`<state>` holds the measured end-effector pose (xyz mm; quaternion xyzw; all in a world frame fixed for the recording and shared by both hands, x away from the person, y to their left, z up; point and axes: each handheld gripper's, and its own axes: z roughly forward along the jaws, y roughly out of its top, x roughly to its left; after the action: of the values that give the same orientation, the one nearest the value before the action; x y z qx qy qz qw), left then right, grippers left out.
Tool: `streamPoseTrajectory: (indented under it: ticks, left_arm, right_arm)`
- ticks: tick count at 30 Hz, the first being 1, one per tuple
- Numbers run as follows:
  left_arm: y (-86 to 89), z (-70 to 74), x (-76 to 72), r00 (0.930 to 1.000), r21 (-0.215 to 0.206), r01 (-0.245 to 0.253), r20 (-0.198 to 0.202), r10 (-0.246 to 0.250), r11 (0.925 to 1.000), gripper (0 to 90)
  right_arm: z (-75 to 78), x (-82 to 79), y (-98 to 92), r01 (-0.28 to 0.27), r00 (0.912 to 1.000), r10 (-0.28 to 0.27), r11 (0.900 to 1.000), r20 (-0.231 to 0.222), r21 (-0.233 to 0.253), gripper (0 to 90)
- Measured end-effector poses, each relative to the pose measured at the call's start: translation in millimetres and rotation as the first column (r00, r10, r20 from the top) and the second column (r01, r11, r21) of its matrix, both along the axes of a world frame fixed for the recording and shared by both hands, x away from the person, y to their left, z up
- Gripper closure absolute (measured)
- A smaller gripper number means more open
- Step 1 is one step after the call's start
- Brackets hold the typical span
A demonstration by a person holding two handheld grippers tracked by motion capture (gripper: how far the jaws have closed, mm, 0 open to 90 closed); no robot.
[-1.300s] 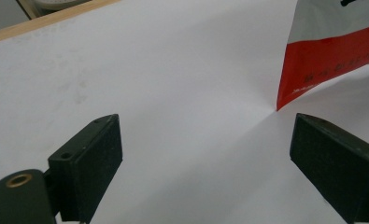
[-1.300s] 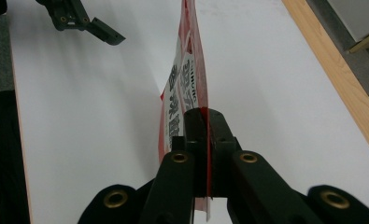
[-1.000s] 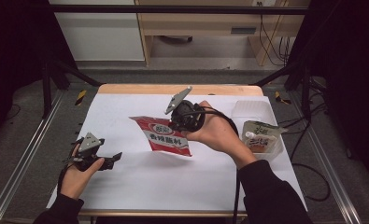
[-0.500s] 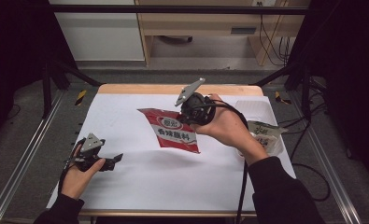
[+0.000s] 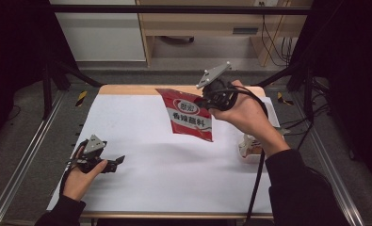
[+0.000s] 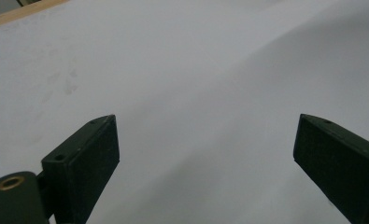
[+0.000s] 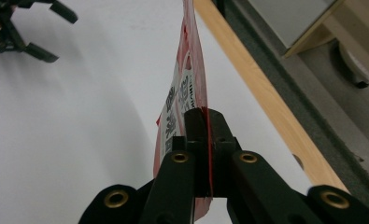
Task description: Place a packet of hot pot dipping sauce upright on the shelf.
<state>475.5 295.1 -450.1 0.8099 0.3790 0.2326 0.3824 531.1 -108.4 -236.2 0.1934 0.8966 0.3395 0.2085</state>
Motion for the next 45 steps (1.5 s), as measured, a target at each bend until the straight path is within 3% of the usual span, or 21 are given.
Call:
streamPoseTrajectory:
  ticks: [9,21,28,36,45]
  left_arm:
    - [-1.0,-1.1,0.6,1.0000,0.014,0.002,-0.004,-0.002,0.9999,6.8]
    - [0.3,-2.1,2.3,0.9999,0.020,-0.006,-0.010,0.006,0.9998,6.8]
    - [0.4,-3.0,1.5,0.9999,0.034,0.002,-0.015,-0.001,0.9994,6.8]
    - [0.2,-2.7,1.0,1.0000,0.034,0.000,-0.008,0.000,0.9994,6.8]
    - [-1.4,-3.0,0.6,0.9999,0.042,0.012,-0.010,-0.011,0.9990,6.8]
  right_arm:
    - [11.8,15.6,-32.9,0.063,0.9974,-0.065,0.996,0.032,0.062,90.0]
    - [14.0,33.8,-77.1,0.128,0.9890,-0.136,0.984,0.058,0.127,90.0]
    - [12.1,42.9,-91.3,0.167,0.9814,-0.177,0.979,0.075,0.118,90.0]
    - [18.1,42.0,-105.7,0.205,0.9718,-0.218,0.970,0.090,0.130,90.0]
    - [12.2,42.7,-117.6,0.238,0.9636,-0.250,0.963,0.093,0.129,90.0]
